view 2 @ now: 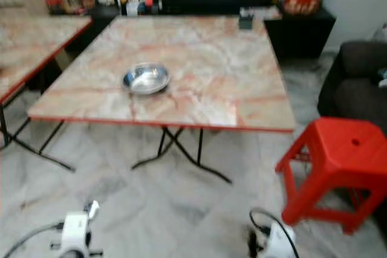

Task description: Setting the table

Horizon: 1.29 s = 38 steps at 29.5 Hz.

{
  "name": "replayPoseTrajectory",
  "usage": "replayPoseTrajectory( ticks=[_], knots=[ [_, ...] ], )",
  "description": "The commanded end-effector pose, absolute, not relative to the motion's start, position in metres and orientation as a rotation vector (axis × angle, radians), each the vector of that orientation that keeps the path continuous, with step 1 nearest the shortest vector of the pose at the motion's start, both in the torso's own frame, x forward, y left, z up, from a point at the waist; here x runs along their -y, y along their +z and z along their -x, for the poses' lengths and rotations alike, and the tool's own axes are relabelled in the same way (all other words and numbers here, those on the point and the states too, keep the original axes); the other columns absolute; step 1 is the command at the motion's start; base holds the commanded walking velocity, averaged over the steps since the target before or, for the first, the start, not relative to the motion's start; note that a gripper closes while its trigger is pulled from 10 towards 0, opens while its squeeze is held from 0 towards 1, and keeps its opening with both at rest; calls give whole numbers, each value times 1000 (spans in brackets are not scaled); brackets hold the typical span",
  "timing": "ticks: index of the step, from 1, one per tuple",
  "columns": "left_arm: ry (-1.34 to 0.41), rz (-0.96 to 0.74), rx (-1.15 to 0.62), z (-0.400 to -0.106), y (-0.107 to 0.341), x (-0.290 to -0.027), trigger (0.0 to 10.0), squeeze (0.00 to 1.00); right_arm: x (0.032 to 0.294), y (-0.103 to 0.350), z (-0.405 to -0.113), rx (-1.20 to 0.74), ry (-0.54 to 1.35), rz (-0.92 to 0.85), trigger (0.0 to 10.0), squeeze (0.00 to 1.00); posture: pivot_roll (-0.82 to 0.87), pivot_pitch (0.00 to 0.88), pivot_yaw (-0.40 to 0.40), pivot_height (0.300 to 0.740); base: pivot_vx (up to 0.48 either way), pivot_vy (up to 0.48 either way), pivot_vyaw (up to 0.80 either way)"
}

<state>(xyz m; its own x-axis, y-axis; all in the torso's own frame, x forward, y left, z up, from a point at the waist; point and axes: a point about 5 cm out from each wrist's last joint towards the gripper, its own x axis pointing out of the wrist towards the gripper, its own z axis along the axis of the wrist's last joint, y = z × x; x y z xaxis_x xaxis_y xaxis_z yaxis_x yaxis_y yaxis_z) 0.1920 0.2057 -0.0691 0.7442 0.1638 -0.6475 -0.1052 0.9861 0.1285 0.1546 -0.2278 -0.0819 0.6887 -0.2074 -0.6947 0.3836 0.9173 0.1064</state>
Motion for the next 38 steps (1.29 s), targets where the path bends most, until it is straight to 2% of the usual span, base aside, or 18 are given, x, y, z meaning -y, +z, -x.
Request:
replayPoseTrajectory(
  ticks=[1,15,19,21,24,28,38],
  knots=[
    [169,-96,-717,-191,-67,-217,10000,0,221,-81,-160,-720,-329,-277,10000,0,-92,0,37,740,0,0,0],
    [177,-78,-674,-195,-64,-217,10000,0,229,-80,-155,-696,-372,-279,10000,0,-96,0,36,740,0,0,0],
    [250,-78,-529,-210,-48,-224,10000,0,241,-64,-171,-558,-366,-233,10000,0,-93,0,29,740,0,0,0],
    [298,-75,-395,-225,-30,-229,10000,0,249,-48,-187,-435,-371,-221,10000,0,-90,0,26,740,0,0,0],
    [321,-70,-312,-235,-17,-232,10000,0,253,-37,-198,-358,-355,-192,10000,0,-90,0,28,740,0,0,0],
    [337,-98,-127,-255,15,-236,10000,0,264,-4,-222,-162,-361,-156,10000,0,-83,0,26,740,0,0,0],
    [356,-105,84,-271,56,-233,10000,0,275,42,-236,54,-363,-56,10000,0,-85,0,25,740,0,0,0]
  ],
)
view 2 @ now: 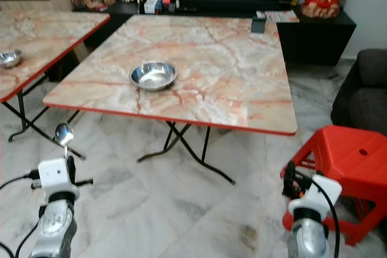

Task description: Setting the table

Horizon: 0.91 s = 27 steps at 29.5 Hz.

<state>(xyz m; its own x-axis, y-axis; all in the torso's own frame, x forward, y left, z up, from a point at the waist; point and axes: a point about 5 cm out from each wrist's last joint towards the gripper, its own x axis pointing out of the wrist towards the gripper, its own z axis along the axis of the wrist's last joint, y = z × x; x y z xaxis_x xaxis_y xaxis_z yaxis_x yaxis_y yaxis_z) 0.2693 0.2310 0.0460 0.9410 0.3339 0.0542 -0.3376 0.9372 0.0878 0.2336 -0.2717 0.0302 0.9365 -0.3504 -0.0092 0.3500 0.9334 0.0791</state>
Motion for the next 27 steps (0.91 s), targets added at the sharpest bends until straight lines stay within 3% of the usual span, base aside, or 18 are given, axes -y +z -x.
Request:
replayPoseTrajectory(
  ticks=[1,9,18,27],
  knots=[
    [355,-108,125,-274,67,-233,10000,0,278,55,-239,107,-370,-40,10000,0,-84,0,24,740,0,0,0],
    [279,-112,263,-301,114,-225,10000,0,278,109,-260,286,-363,-8,10000,0,-80,0,22,740,0,0,0],
    [255,-97,240,-302,120,-224,10000,0,271,115,-265,261,-351,-15,10000,0,-71,0,26,740,0,0,0],
    [224,-97,219,-304,123,-223,10000,0,267,121,-268,270,-339,-25,10000,0,-73,0,30,740,0,428,-207]
  ],
)
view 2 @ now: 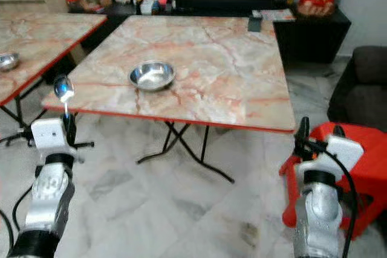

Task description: Setting the table

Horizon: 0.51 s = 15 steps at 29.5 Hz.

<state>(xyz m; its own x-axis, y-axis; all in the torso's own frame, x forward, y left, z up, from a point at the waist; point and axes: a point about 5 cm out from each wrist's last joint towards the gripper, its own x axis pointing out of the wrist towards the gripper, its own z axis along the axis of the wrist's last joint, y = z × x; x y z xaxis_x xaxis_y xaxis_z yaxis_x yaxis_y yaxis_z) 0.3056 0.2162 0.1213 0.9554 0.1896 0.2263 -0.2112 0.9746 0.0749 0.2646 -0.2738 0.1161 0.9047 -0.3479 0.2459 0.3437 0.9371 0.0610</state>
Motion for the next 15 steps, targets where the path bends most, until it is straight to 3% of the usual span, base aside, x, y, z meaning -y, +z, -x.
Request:
replayPoseTrajectory(
  ticks=[1,6,15],
  knots=[
    [223,-98,218,-303,123,-223,10000,0,266,121,-268,270,-338,-24,10000,0,-71,0,29,740,0,480,0],
    [265,-98,217,-301,125,-231,10000,0,262,122,-270,265,-328,-30,10000,0,-66,0,22,740,0,448,0],
    [309,-102,205,-293,127,-246,10000,0,254,124,-280,254,-303,-53,10000,0,-39,5,10,740,0,0,0]
  ],
)
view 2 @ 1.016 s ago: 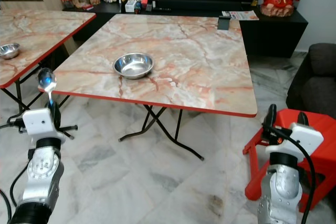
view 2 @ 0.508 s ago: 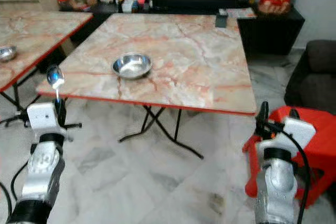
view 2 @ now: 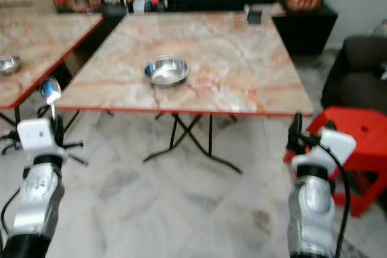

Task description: Setting the table

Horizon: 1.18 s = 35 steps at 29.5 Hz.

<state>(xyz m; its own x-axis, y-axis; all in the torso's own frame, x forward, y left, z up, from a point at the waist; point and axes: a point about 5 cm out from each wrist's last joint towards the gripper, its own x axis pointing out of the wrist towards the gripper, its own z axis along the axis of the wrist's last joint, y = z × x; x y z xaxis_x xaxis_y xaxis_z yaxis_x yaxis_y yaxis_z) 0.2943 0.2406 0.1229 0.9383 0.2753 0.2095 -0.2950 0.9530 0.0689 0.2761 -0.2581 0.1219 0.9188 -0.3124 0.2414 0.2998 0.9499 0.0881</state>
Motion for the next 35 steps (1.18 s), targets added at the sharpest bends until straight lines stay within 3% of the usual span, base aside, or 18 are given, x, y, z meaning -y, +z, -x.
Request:
replayPoseTrajectory(
  ticks=[1,13,19,35],
  knots=[
    [315,-95,204,-291,127,-248,10000,0,254,124,-280,253,-302,-56,10000,0,-36,4,11,740,0,0,0],
    [352,-72,184,-282,120,-254,10000,0,250,122,-284,248,-298,-76,10000,0,-31,0,17,740,227,0,0],
    [409,-55,174,-270,117,-269,10000,0,250,121,-287,239,-286,-81,10000,0,3,0,-10,740,451,0,0],
    [428,-55,179,-266,117,-270,10000,0,250,123,-296,240,-269,-84,10000,0,13,0,-18,740,459,0,0]
  ],
)
